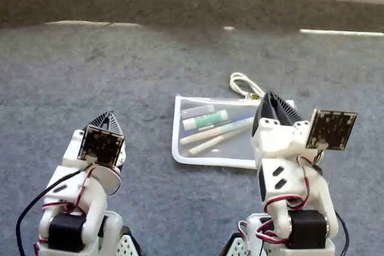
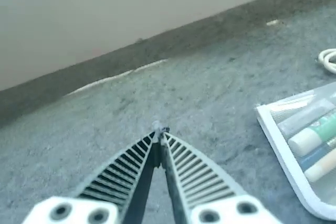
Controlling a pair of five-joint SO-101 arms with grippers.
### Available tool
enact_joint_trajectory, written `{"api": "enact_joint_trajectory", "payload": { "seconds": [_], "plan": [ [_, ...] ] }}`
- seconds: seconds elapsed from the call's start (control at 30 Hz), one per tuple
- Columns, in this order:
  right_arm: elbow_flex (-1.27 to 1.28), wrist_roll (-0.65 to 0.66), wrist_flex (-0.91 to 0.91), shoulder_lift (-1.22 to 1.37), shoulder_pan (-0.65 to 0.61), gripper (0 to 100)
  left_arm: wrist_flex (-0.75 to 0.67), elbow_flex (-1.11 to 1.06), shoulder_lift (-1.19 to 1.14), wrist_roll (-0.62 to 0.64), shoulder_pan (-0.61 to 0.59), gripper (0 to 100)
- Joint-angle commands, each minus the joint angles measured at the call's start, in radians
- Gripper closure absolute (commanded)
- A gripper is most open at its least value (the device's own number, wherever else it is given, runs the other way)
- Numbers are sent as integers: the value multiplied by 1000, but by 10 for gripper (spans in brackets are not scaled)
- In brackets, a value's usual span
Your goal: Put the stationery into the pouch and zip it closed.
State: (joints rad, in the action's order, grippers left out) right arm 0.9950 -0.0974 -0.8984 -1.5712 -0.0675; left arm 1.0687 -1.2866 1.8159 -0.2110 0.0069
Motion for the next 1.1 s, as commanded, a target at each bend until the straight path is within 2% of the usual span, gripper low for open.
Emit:
{"api": "enact_joint_trajectory", "payload": {
  "seconds": [0.0,0.17,0.3,0.53,0.63,0.8,1.07],
  "plan": [
    [68,12,2,-97,-5,989,-26,-64,1,-3,-13,995],
    [232,8,19,-268,-5,989,-51,-150,1,-3,-13,995],
    [338,8,24,-259,-2,989,-112,-222,1,-3,-18,995],
    [496,8,24,-268,-2,989,-351,-410,-7,-8,-130,995],
    [582,8,24,-268,-4,989,-341,-409,1,-8,-171,995],
    [719,6,24,-268,-5,989,-330,-409,-7,-6,-176,995],
    [814,6,18,-268,-5,989,-187,-409,-7,-6,-171,995]
  ]
}}
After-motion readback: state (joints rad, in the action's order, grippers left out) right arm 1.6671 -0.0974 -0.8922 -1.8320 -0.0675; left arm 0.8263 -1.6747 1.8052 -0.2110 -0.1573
